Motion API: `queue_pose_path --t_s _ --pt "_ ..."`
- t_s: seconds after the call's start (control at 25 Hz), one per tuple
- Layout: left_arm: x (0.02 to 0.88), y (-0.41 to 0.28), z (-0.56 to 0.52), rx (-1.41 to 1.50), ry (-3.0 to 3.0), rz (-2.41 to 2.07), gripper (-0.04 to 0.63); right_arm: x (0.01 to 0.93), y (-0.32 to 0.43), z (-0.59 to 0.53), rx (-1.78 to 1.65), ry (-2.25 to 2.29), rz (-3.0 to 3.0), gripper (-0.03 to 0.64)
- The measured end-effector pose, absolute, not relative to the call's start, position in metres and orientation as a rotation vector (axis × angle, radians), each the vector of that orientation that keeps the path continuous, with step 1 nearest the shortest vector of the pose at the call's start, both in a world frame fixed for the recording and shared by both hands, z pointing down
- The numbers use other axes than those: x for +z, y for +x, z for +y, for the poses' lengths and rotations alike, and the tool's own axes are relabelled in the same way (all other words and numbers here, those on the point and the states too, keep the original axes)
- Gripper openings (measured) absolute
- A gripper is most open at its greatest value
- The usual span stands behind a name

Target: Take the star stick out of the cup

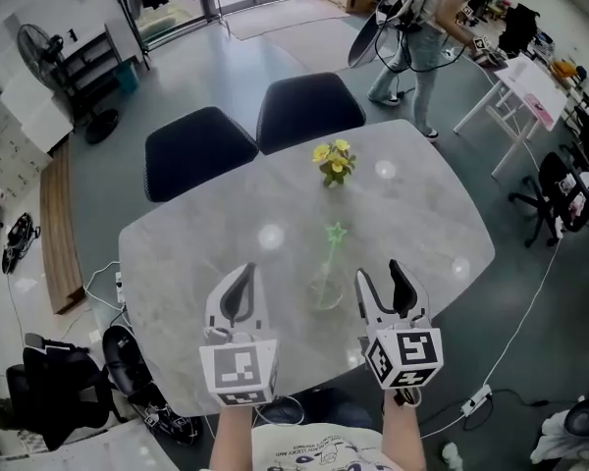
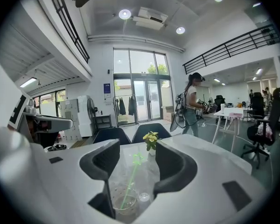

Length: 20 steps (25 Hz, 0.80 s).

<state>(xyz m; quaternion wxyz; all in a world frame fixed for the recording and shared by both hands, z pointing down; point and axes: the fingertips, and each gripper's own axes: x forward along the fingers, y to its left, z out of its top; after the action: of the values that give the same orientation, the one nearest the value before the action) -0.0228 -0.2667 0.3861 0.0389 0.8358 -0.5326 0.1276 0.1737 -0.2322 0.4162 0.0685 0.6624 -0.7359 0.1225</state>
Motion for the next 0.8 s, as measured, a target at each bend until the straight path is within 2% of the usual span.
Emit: queue_pose_path --t_s 0.8 --pt "0.449 -0.016 -0.282 0.512 2.427 -1.62 -0.002 0.479 0.166 -0.263 0.55 1.813 -2.242 0.249"
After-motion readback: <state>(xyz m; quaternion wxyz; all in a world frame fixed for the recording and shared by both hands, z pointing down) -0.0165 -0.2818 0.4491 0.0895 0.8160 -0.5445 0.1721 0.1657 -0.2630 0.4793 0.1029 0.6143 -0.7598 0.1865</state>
